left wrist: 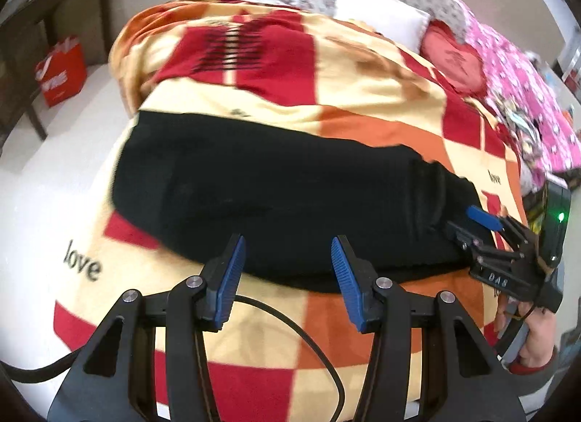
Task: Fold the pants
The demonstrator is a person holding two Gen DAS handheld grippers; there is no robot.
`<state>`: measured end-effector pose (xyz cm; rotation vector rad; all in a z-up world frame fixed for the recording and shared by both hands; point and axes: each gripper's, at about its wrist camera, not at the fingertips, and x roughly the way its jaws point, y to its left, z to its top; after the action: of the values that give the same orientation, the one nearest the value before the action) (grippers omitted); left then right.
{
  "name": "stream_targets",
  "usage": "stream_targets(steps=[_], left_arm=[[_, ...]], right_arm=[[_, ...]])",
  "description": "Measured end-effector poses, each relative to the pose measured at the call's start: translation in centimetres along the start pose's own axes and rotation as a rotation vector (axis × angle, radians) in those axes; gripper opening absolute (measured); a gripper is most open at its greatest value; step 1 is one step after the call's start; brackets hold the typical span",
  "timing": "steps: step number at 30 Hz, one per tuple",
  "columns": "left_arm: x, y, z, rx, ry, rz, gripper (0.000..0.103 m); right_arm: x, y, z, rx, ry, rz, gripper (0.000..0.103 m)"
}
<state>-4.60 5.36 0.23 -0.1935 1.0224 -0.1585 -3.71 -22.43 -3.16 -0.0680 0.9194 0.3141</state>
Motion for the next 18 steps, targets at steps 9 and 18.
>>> stream_targets(steps=[9,18], left_arm=[[-1.4,4.1,-0.6,-0.096,-0.011,-0.003,0.049],[-1.9,7.3,-1.4,-0.156,0.001,0.031,0.049]], right_arm=[[0.6,0.7,0.2,-0.013,0.017,-0.024,0.082],[-0.7,1.6,0.7,-0.015,0.018,0.013,0.073]])
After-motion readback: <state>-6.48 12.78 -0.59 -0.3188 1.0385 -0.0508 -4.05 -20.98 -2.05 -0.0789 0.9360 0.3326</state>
